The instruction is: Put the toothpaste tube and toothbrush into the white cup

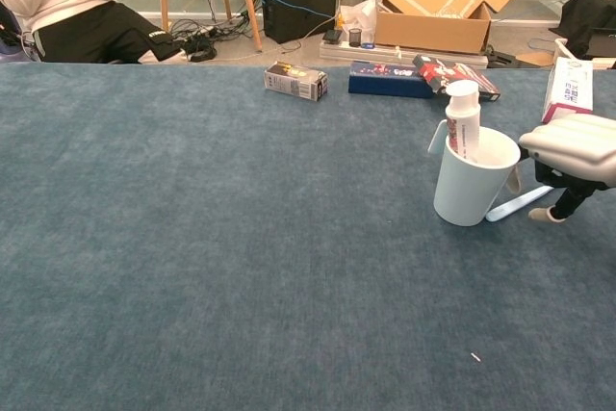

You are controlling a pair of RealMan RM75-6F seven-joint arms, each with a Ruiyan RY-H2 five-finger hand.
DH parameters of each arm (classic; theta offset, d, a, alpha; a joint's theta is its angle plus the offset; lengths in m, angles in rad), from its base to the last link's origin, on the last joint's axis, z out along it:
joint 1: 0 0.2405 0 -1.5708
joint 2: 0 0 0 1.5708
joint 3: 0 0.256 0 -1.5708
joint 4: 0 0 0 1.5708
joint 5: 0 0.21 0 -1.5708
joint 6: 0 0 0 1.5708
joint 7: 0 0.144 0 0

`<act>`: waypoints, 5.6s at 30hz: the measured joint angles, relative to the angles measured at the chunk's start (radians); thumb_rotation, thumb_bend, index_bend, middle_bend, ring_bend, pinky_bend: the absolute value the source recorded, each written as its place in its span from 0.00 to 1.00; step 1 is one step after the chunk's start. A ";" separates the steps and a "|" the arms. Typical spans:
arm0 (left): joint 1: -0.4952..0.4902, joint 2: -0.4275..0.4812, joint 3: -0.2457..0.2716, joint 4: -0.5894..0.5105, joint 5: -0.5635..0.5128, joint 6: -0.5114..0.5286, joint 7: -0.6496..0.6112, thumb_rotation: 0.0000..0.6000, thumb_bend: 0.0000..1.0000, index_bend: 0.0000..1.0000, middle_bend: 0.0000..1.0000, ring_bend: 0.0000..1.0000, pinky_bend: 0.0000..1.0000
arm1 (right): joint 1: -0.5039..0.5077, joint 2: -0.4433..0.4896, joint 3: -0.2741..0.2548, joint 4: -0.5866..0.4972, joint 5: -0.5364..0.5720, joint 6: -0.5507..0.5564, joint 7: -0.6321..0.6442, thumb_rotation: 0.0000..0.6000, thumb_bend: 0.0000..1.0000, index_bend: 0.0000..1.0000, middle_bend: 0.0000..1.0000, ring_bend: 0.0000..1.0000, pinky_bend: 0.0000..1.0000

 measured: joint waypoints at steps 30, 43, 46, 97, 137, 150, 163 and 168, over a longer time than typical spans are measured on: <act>0.002 0.003 0.000 -0.003 0.004 0.005 -0.003 1.00 0.22 0.33 0.30 0.21 0.27 | 0.030 0.000 0.033 -0.036 0.095 -0.083 -0.097 1.00 0.21 0.51 1.00 1.00 1.00; 0.003 0.004 0.000 -0.004 0.005 0.006 -0.005 1.00 0.22 0.33 0.30 0.21 0.27 | 0.035 -0.011 0.033 -0.024 0.109 -0.093 -0.111 1.00 0.22 0.53 1.00 1.00 1.00; 0.003 0.004 0.000 -0.004 0.005 0.007 -0.005 1.00 0.22 0.33 0.30 0.21 0.27 | 0.035 -0.011 0.033 -0.024 0.111 -0.092 -0.112 1.00 0.25 0.55 1.00 1.00 1.00; -0.001 -0.004 0.002 -0.002 -0.001 -0.004 0.021 1.00 0.22 0.33 0.30 0.21 0.27 | -0.063 0.252 0.088 -0.324 0.013 0.128 0.060 1.00 0.28 0.62 1.00 1.00 1.00; -0.002 -0.002 0.004 -0.007 -0.008 -0.012 0.024 1.00 0.22 0.33 0.30 0.21 0.27 | -0.110 0.427 0.135 -0.512 -0.275 0.220 0.945 1.00 0.28 0.62 1.00 1.00 1.00; -0.002 0.000 0.005 -0.008 -0.007 -0.012 0.022 1.00 0.22 0.33 0.30 0.21 0.27 | -0.109 0.378 0.096 -0.393 -0.312 0.222 1.230 1.00 0.28 0.62 1.00 1.00 1.00; -0.001 0.001 0.005 -0.008 -0.007 -0.011 0.020 1.00 0.22 0.33 0.30 0.21 0.27 | -0.094 0.315 0.058 -0.263 -0.356 0.231 1.388 1.00 0.28 0.62 1.00 1.00 1.00; -0.001 0.001 0.005 -0.008 -0.005 -0.009 0.018 1.00 0.22 0.33 0.30 0.21 0.27 | -0.086 0.299 0.050 -0.234 -0.377 0.254 1.432 1.00 0.28 0.62 1.00 1.00 1.00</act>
